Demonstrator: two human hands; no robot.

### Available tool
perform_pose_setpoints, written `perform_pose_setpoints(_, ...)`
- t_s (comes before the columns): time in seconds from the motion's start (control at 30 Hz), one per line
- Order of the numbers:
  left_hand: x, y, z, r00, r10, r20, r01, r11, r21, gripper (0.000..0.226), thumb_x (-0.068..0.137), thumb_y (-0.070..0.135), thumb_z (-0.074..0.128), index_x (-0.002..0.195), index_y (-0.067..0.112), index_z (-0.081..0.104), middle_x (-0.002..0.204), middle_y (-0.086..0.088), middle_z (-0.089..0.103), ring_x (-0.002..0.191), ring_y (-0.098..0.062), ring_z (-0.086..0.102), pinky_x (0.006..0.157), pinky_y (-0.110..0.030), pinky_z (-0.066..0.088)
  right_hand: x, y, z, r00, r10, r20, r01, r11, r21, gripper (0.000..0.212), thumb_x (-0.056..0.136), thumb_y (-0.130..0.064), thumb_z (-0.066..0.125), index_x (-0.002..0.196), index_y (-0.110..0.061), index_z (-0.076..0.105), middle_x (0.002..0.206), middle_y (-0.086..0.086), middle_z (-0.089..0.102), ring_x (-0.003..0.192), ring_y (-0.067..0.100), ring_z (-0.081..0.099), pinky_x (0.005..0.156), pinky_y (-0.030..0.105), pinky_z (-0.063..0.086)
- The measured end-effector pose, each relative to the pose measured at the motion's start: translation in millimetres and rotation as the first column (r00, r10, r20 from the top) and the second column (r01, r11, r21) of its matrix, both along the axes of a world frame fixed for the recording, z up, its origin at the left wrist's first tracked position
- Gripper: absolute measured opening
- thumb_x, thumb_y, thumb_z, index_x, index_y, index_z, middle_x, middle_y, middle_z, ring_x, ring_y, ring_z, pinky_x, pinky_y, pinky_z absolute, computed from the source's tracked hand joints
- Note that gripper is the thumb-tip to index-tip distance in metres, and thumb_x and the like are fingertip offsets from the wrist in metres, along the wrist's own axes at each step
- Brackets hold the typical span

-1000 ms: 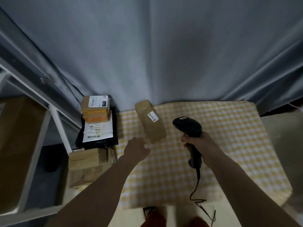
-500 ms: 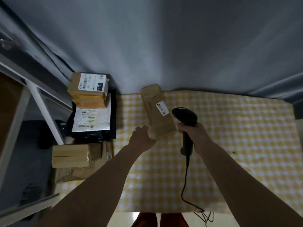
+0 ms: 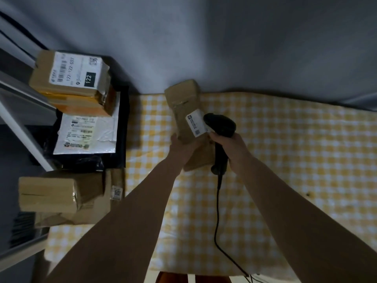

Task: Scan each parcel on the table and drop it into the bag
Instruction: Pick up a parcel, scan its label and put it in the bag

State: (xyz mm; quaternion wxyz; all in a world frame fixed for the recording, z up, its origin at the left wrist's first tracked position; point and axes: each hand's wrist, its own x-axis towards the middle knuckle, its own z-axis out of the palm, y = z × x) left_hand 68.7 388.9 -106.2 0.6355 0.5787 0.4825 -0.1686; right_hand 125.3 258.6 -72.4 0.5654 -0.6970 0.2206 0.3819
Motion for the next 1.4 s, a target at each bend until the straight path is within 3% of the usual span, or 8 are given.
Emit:
perform_pose_setpoints(0.13,-29.1,-4.9,-3.7,0.98,0.181,-0.088,-0.195,0.962,-0.192,0.129,0.037,0.065,0.086,0.145,0.022,0.03,0.136,-0.008,0.052,0.118,-0.03,0.054,0.094,-0.049,0.05,-27.9,-4.6,16.0,0.996,0.091,-0.01,-0.09,0.99,0.106,0.031,0.086,-0.023,0.069,0.112,-0.008,0.067,0.106,0.01,0.071,0.098,0.023,0.067,0.081,0.034,0.053)
perform_pose_setpoints(0.3,-66.1,-24.6,-15.5,0.956,0.287,-0.065,-0.291,0.892,-0.346,0.051,0.068,0.037,0.083,0.111,0.018,0.064,0.103,-0.005,0.068,0.103,-0.024,0.061,0.087,-0.042,0.05,-58.4,-14.5,23.8,0.992,0.126,-0.008,-0.125,0.99,0.065,0.029,0.087,-0.019,0.067,0.115,-0.01,0.066,0.107,0.009,0.07,0.1,0.023,0.066,0.09,0.041,0.052)
perform_pose_setpoints(0.53,-87.3,-31.1,0.6,0.948,0.311,0.071,-0.246,0.855,-0.456,0.057,0.064,0.021,0.071,0.118,0.023,0.056,0.099,-0.002,0.066,0.085,-0.017,0.064,0.067,-0.035,0.045,-79.0,-20.3,36.1,0.987,0.105,0.119,-0.09,0.988,-0.126,0.029,0.084,-0.019,0.069,0.113,-0.014,0.063,0.105,0.007,0.068,0.099,0.025,0.064,0.092,0.05,0.051)
perform_pose_setpoints(0.73,-94.6,-24.1,53.4,0.919,0.333,0.212,-0.182,0.833,-0.523,0.062,0.07,0.004,0.072,0.122,0.029,0.051,0.103,0.0,0.07,0.087,-0.018,0.07,0.091,-0.062,0.045,-84.0,-24.4,90.3,0.962,0.172,0.213,-0.162,0.985,-0.065,0.022,0.087,-0.015,0.066,0.108,-0.017,0.061,0.095,-0.001,0.066,0.09,0.016,0.064,0.083,0.037,0.054)
perform_pose_setpoints(0.87,-102.4,-7.1,93.7,0.939,0.281,0.198,-0.141,0.841,-0.522,0.093,0.062,0.008,0.079,0.142,0.029,0.037,0.128,-0.001,0.059,0.12,-0.025,0.053,0.093,-0.073,0.038,-90.1,-28.9,141.7,0.909,0.248,0.335,-0.25,0.968,-0.038,0.019,0.088,-0.012,0.065,0.102,-0.024,0.059,0.09,-0.008,0.065,0.084,0.005,0.062,0.068,0.02,0.049)
perform_pose_setpoints(1.13,-115.6,7.2,194.4,0.911,0.223,0.346,-0.034,0.878,-0.477,0.027,0.082,0.002,0.069,0.105,0.013,0.067,0.104,-0.005,0.072,0.108,-0.024,0.06,0.075,-0.045,0.058,-113.2,-26.7,242.7,0.801,0.356,0.481,-0.348,0.931,-0.111,0.021,0.083,-0.014,0.071,0.103,-0.02,0.066,0.093,-0.002,0.069,0.084,0.003,0.062,0.07,0.021,0.047)
perform_pose_setpoints(1.27,-118.8,1.8,231.5,0.787,0.422,0.449,-0.134,0.828,-0.544,0.028,0.085,-0.006,0.062,0.106,0.012,0.068,0.103,-0.008,0.071,0.091,-0.022,0.065,0.078,-0.039,0.057,-131.3,-19.9,294.8,0.695,0.211,0.688,-0.191,0.976,-0.107,0.02,0.08,-0.017,0.073,0.098,-0.015,0.066,0.084,-0.001,0.069,0.071,-0.001,0.062,0.062,0.017,0.046)
perform_pose_setpoints(1.4,-117.7,2.4,263.9,0.685,0.576,0.447,-0.229,0.752,-0.618,0.042,0.082,-0.011,0.064,0.12,0.007,0.062,0.113,-0.011,0.069,0.102,-0.024,0.065,0.094,-0.04,0.052,-159.0,-14.7,338.8,0.678,0.219,0.701,-0.325,0.945,0.02,0.019,0.084,-0.007,0.068,0.083,-0.025,0.063,0.053,-0.019,0.06,0.051,-0.009,0.053,0.05,0.006,0.038)
